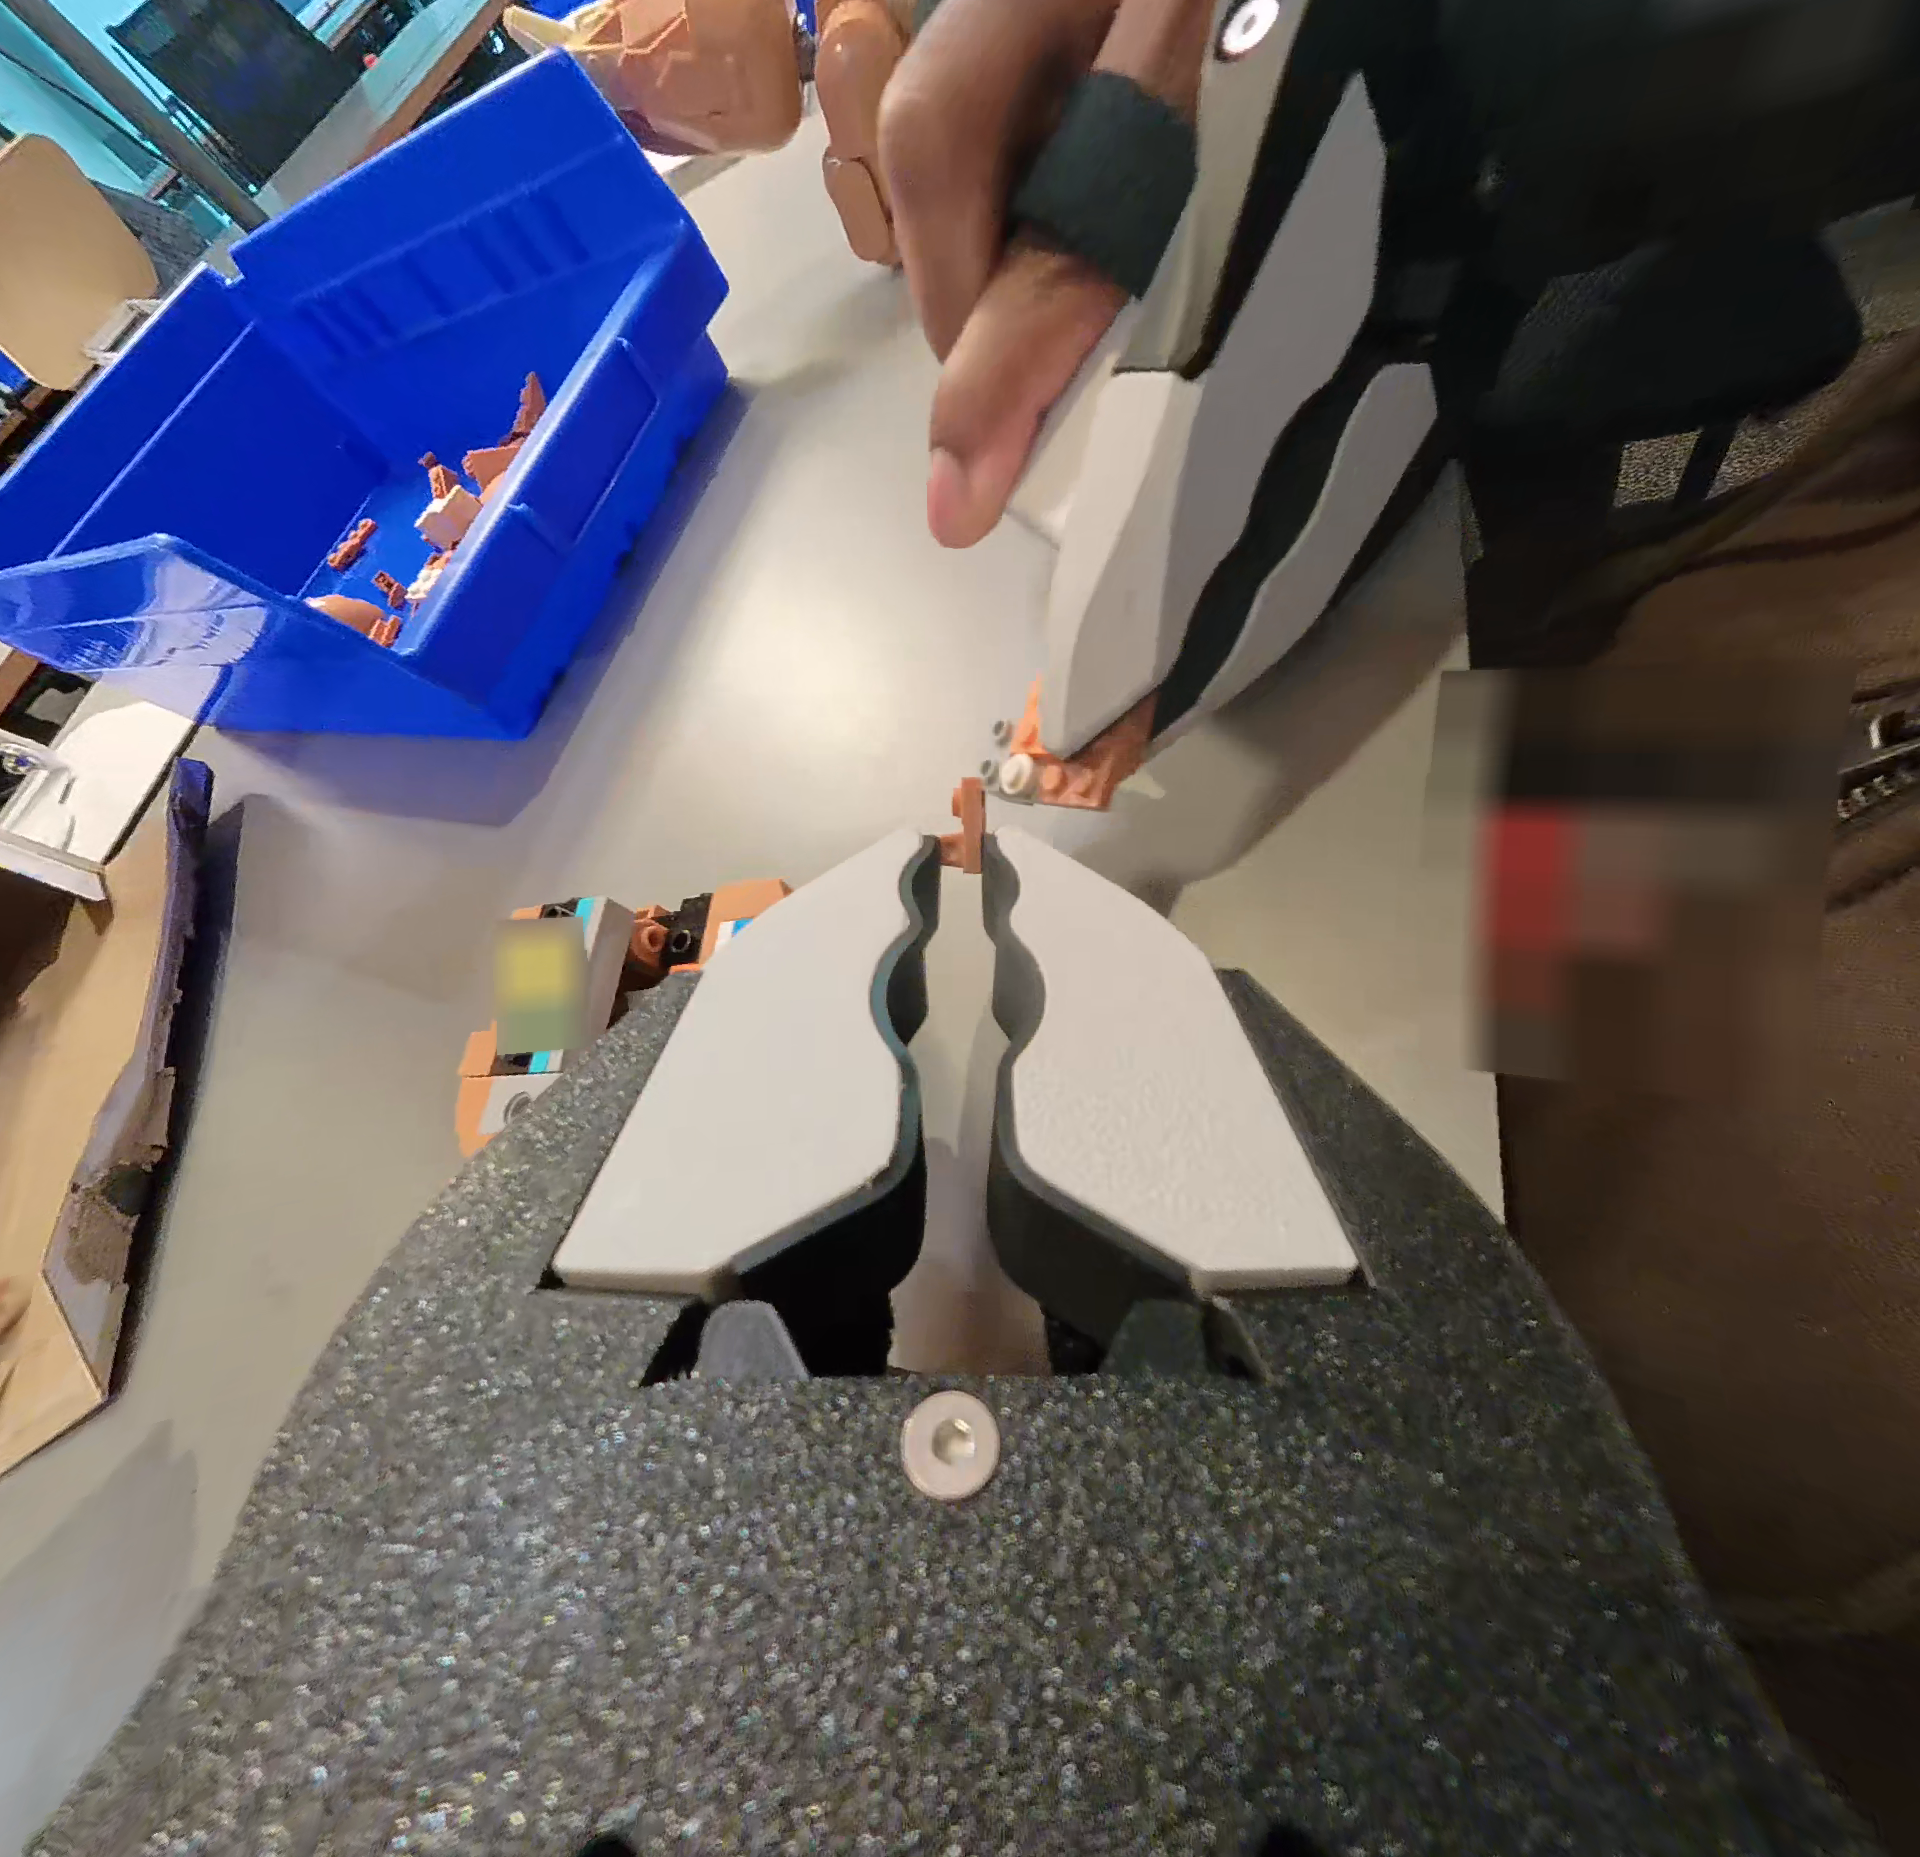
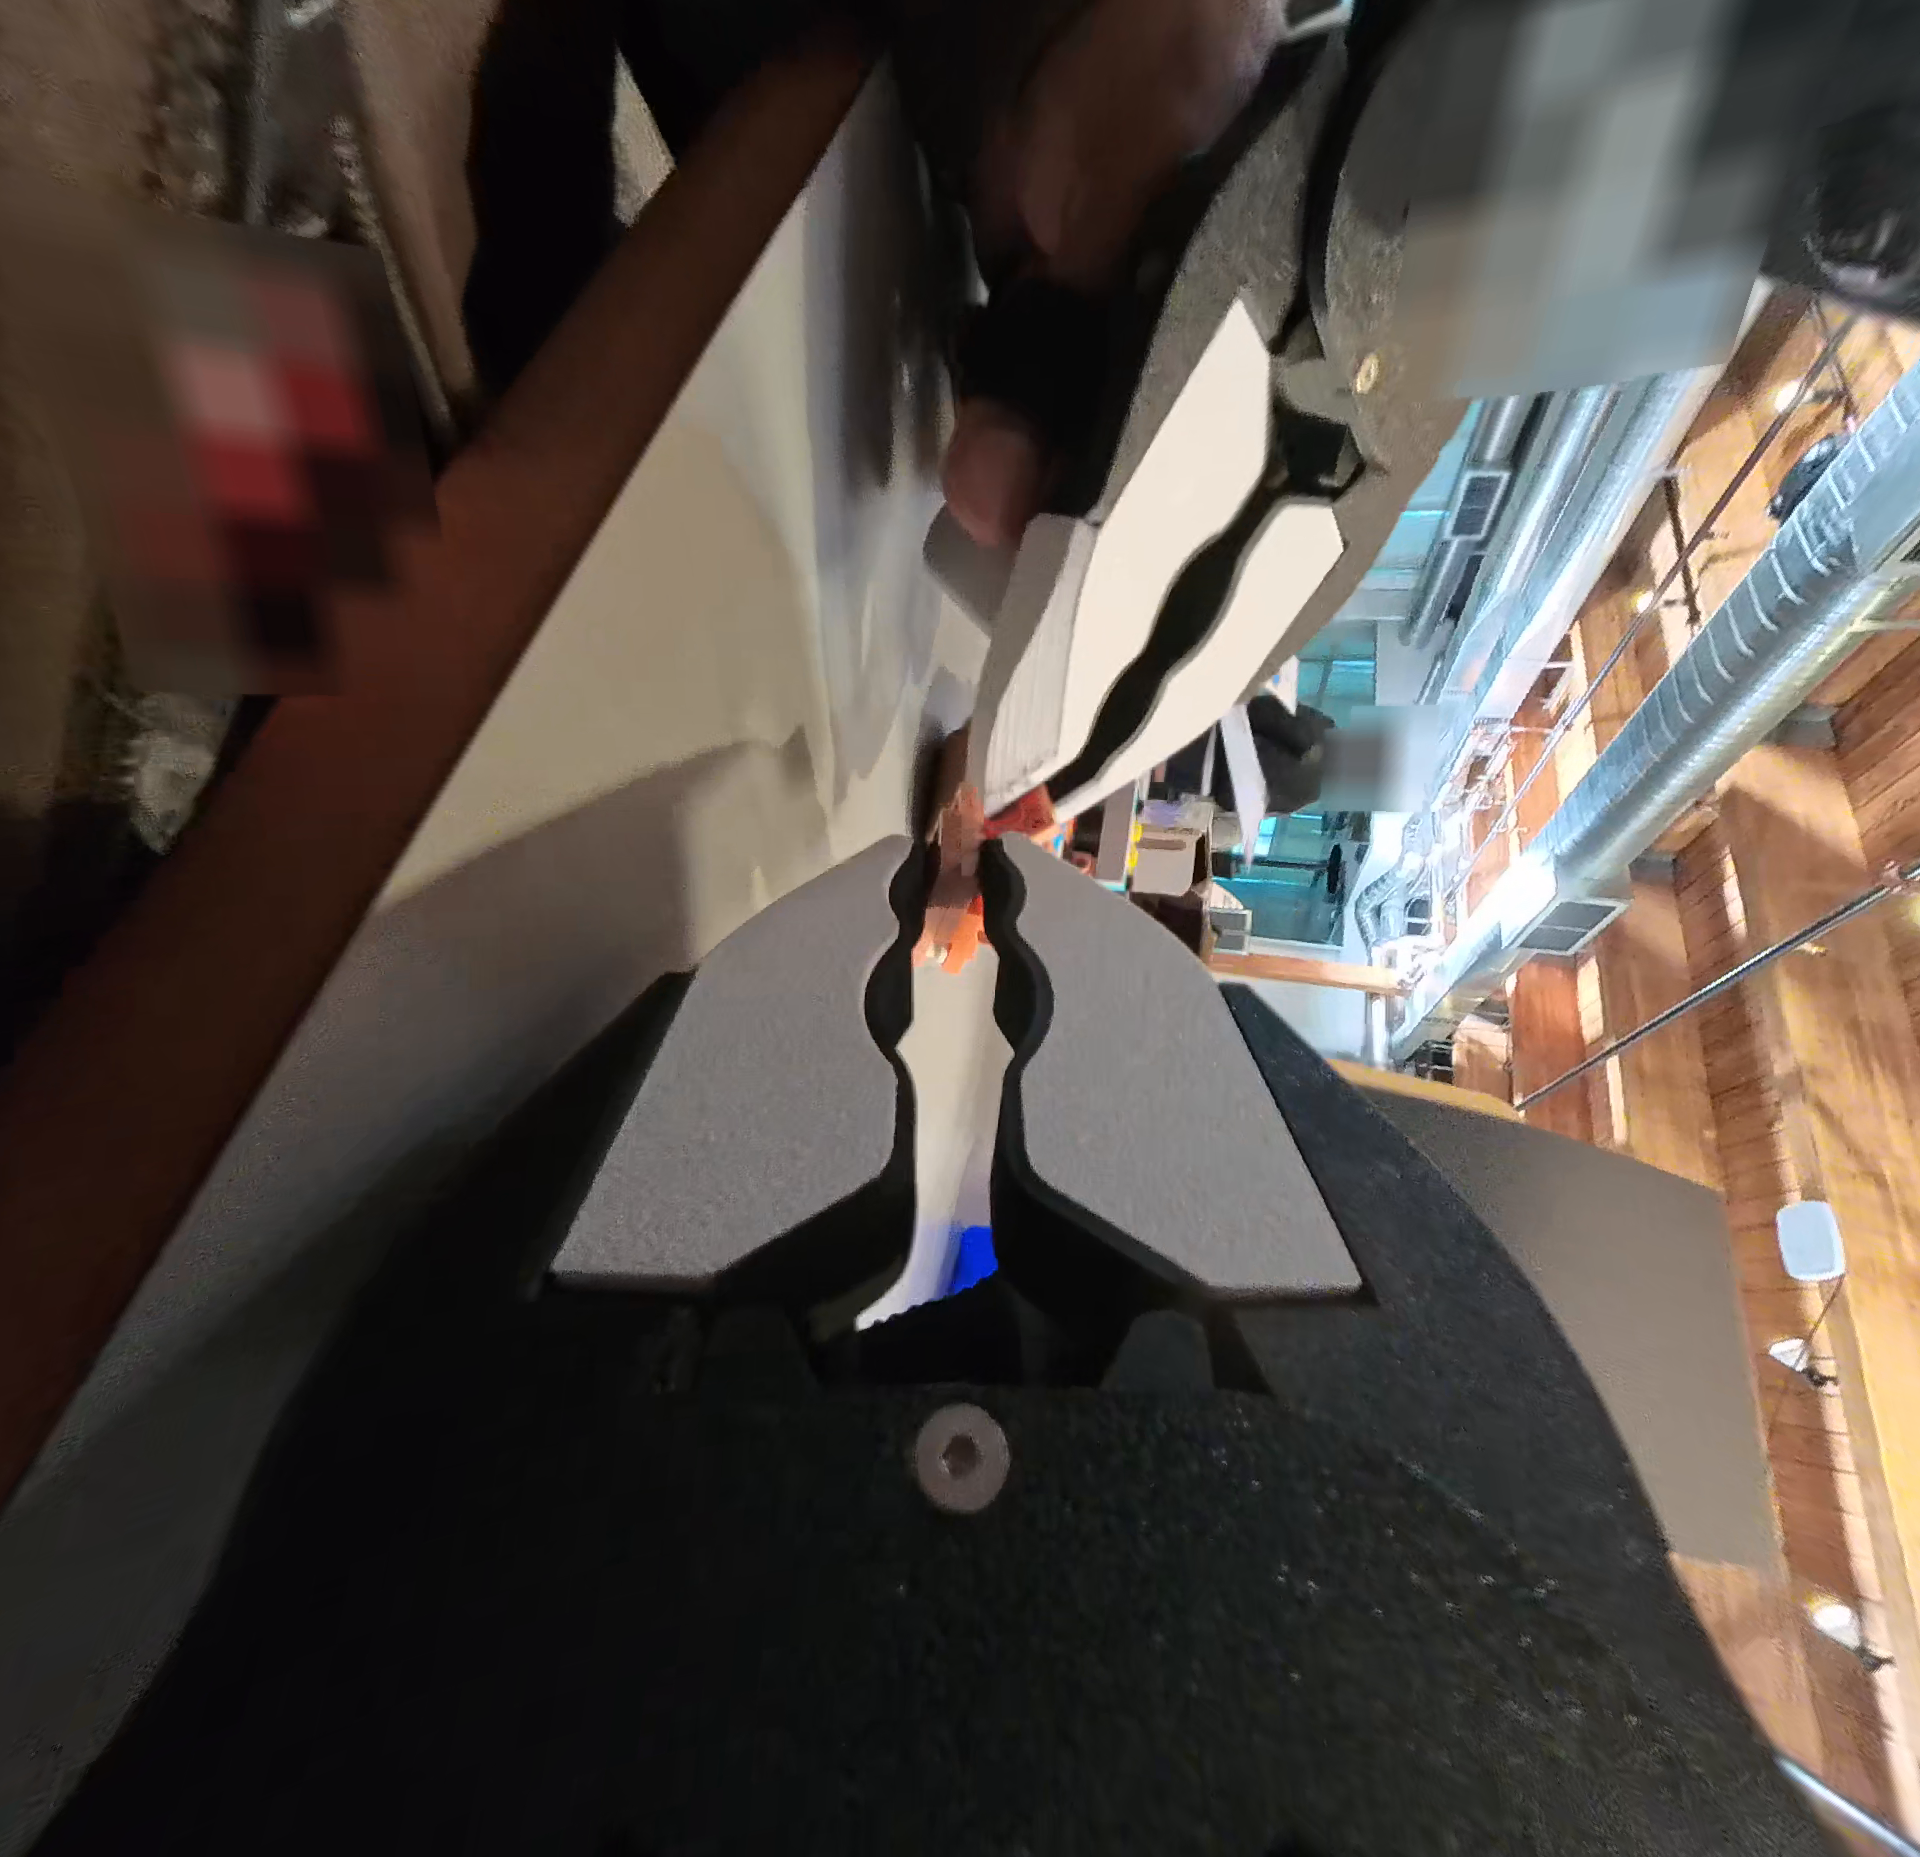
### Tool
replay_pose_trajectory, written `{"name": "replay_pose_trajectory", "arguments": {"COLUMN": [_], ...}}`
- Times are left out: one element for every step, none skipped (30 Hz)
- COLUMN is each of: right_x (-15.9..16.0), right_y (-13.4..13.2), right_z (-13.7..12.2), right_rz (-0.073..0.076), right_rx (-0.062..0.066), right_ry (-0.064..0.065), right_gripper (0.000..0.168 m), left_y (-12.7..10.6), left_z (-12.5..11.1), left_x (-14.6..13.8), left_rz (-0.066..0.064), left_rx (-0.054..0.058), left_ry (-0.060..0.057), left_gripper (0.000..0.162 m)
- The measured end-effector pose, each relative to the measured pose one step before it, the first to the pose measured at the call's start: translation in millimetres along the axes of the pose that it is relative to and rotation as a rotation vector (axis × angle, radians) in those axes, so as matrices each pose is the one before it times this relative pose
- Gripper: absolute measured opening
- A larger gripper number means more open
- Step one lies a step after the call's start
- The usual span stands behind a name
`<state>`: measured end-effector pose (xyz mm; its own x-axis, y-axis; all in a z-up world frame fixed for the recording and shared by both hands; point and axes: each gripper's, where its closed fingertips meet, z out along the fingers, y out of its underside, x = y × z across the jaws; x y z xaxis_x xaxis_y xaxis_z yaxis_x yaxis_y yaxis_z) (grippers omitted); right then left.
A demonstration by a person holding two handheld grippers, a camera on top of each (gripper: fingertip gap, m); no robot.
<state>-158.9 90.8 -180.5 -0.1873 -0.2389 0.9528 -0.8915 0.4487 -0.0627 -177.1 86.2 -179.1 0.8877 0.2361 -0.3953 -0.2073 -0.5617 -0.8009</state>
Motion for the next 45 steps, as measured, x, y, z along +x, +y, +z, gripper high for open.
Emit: {"name": "replay_pose_trajectory", "arguments": {"right_x": [0.86, 0.70, 0.79, 0.32, -0.17, 0.19, 0.46, 0.69, 0.85, 0.92, 0.58, 0.30, 0.12, 0.50, 0.63, 0.74, 0.68, 0.36, 0.38, 0.42, 0.34, 0.12, -0.31, -0.73, -1.02, -0.80, -0.29, 0.44, 0.69, 0.56, 0.59, 0.87, 1.50, 2.45, 3.70, 4.49, 4.32, 2.93, 1.41, 0.63, 0.47, 0.19, 0.11, 0.04, -0.07], "right_y": [1.90, 2.15, 2.04, 2.00, 1.70, 1.17, 1.14, 1.51, 1.92, 2.76, 3.05, 3.02, 3.01, 2.83, 2.94, 3.52, 4.30, 4.47, 4.09, 3.43, 2.59, 1.76, 1.08, 0.23, -0.42, -0.95, -1.19, -0.72, -0.29, -0.33, -1.04, -2.15, -3.72, -5.51, -7.17, -8.13, -8.52, -8.04, -7.10, -6.13, -5.23, -4.82, -4.66, -4.25, -3.56], "right_z": [-0.09, 0.10, 0.15, 0.33, 0.53, 0.40, 0.26, 0.41, 0.31, 0.40, 0.48, 0.59, 0.52, 0.34, 0.63, 0.95, 1.38, 1.63, 1.54, 1.35, 1.02, 0.74, 0.36, -0.14, -0.17, -0.36, -0.43, -0.41, -0.29, -0.32, -0.61, -1.02, -1.72, -2.22, -2.83, -2.96, -2.68, -1.88, -1.16, -0.66, -0.42, -0.60, -0.77, -0.77, -0.41], "right_rz": [0.0182, 0.0168, 0.0109, 0.0063, 0.0057, 0.0056, 0.0051, 0.0043, 0.0041, 0.0043, 0.0063, 0.0100, 0.0104, 0.0081, 0.0097, 0.0139, 0.0138, 0.0094, 0.0068, 0.0078, 0.0102, 0.0144, 0.0175, 0.0206, 0.0250, 0.0277, 0.0288, 0.0284, 0.0247, 0.0172, 0.0107, 0.0097, 0.0140, 0.0184, 0.0177, 0.0131, 0.0112, 0.0122, 0.0095, 0.0005, -0.0109, -0.0175, -0.0168, -0.0124, -0.0089], "right_rx": [-0.0034, -0.0044, -0.0042, -0.0056, -0.0053, -0.0026, -0.0042, -0.0068, -0.0093, -0.0129, -0.0135, -0.0124, -0.0117, -0.0108, -0.0124, -0.0165, -0.0209, -0.0223, -0.0211, -0.0181, -0.0130, -0.0075, -0.0018, 0.0043, 0.0090, 0.0114, 0.0121, 0.0098, 0.0065, 0.0058, 0.0086, 0.0142, 0.0227, 0.0319, 0.0390, 0.0429, 0.0434, 0.0400, 0.0345, 0.0287, 0.0235, 0.0217, 0.0218, 0.0206, 0.0172], "right_ry": [-0.0006, -0.0011, 0.0018, -0.0001, -0.0021, 0.0007, 0.0020, 0.0025, 0.0042, 0.0044, 0.0016, -0.0011, -0.0014, 0.0007, 0.0008, 0.0008, 0.0005, 0.0011, 0.0013, 0.0018, -0.0004, -0.0038, -0.0078, -0.0128, -0.0162, -0.0162, -0.0130, -0.0090, -0.0063, -0.0042, -0.0011, 0.0025, 0.0046, 0.0085, 0.0159, 0.0222, 0.0220, 0.0137, 0.0060, 0.0054, 0.0080, 0.0082, 0.0065, 0.0046, 0.0027], "right_gripper": [0.009, 0.009, 0.009, 0.009, 0.009, 0.009, 0.009, 0.009, 0.009, 0.009, 0.009, 0.009, 0.009, 0.009, 0.009, 0.009, 0.009, 0.009, 0.009, 0.009, 0.009, 0.010, 0.010, 0.010, 0.012, 0.014, 0.016, 0.017, 0.018, 0.020, 0.021, 0.022, 0.023, 0.024, 0.024, 0.024, 0.024, 0.024, 0.023, 0.023, 0.022, 0.021, 0.020, 0.018, 0.017], "left_y": [-0.04, 0.05, -0.09, 0.02, -0.19, -0.31, -0.17, -0.08, -0.22, -0.29, -0.25, -0.61, -0.44, -0.63, -0.89, -1.11, -1.14, -1.05, -0.91, -0.79, -0.58, -0.41, -0.49, -0.50, -0.75, -0.89, -1.26, -1.62, -2.37, -3.11, -3.97, -4.87, -4.61, -3.52, -3.13, -3.75, -4.43, -3.61, -2.71, -2.62, -2.22, -1.03, 0.45, 1.32, 1.99], "left_z": [0.00, 0.08, 0.06, 0.05, -0.18, -0.26, -0.17, -0.08, -0.09, -0.22, -0.36, -0.40, -0.50, -0.54, -0.72, -0.96, -1.01, -0.90, -0.91, -0.62, -0.46, -0.39, -0.35, -0.40, -0.54, -0.78, -0.93, -1.17, -1.41, -1.56, -1.98, -2.30, -2.21, -1.62, -1.08, -0.91, -0.56, 0.02, 0.39, 0.63, 0.48, 0.34, 0.36, 0.40, 0.68], "left_x": [0.43, 0.62, 0.72, 0.30, 0.19, -0.15, -0.17, 0.01, -0.05, -0.51, -0.70, -0.65, -0.84, -1.23, -1.29, -1.25, -1.30, -1.41, -1.41, -1.15, -1.07, -0.71, -0.72, -0.64, -0.90, -1.13, -0.71, -0.65, -0.80, -0.82, -0.51, -0.89, -1.07, -0.70, -0.03, 0.80, 1.02, 1.78, 2.14, 2.74, 2.48, 1.37, 0.60, 0.85, 1.07], "left_rz": [0.0051, 0.0071, 0.0065, 0.0022, -0.0006, -0.0004, 0.0005, 0.0011, 0.0013, -0.0011, -0.0034, -0.0032, -0.0039, -0.0066, -0.0076, -0.0076, -0.0085, -0.0088, -0.0086, -0.0072, -0.0063, -0.0043, -0.0034, -0.0036, -0.0046, -0.0061, -0.0070, -0.0102, -0.0176, -0.0216, -0.0239, -0.0197, -0.0058, 0.0204, 0.0569, 0.0912, 0.1131, 0.1147, 0.1004, 0.0828, 0.0628, 0.0439, 0.0308, 0.0187, 0.0102], "left_rx": [0.0004, -0.0007, -0.0003, 0.0001, 0.0020, 0.0027, 0.0016, 0.0011, 0.0016, 0.0021, 0.0035, 0.0047, 0.0049, 0.0054, 0.0079, 0.0103, 0.0106, 0.0097, 0.0085, 0.0067, 0.0050, 0.0039, 0.0039, 0.0044, 0.0057, 0.0079, 0.0102, 0.0128, 0.0175, 0.0220, 0.0291, 0.0356, 0.0343, 0.0256, 0.0155, 0.0109, 0.0129, 0.0082, 0.0036, 0.0056, 0.0054, -0.0006, -0.0070, -0.0084, -0.0098], "left_ry": [-0.0017, -0.0004, 0.0003, 0.0007, 0.0013, -0.0007, -0.0027, -0.0015, -0.0015, -0.0040, -0.0036, -0.0032, -0.0050, -0.0062, -0.0051, -0.0043, -0.0049, -0.0047, -0.0056, -0.0034, -0.0042, -0.0027, -0.0032, -0.0024, -0.0039, -0.0042, -0.0002, 0.0020, 0.0028, 0.0057, 0.0081, 0.0028, -0.0052, -0.0131, -0.0228, -0.0306, -0.0361, -0.0324, -0.0261, -0.0171, -0.0112, -0.0107, -0.0086, -0.0002, 0.0038], "left_gripper": [0.008, 0.008, 0.008, 0.008, 0.008, 0.008, 0.008, 0.008, 0.008, 0.008, 0.008, 0.008, 0.008, 0.008, 0.008, 0.008, 0.008, 0.008, 0.008, 0.008, 0.008, 0.008, 0.008, 0.008, 0.008, 0.008, 0.008, 0.008, 0.008, 0.008, 0.008, 0.008, 0.008, 0.008, 0.008, 0.008, 0.008, 0.008, 0.008, 0.008, 0.008, 0.008, 0.008, 0.008, 0.008]}}
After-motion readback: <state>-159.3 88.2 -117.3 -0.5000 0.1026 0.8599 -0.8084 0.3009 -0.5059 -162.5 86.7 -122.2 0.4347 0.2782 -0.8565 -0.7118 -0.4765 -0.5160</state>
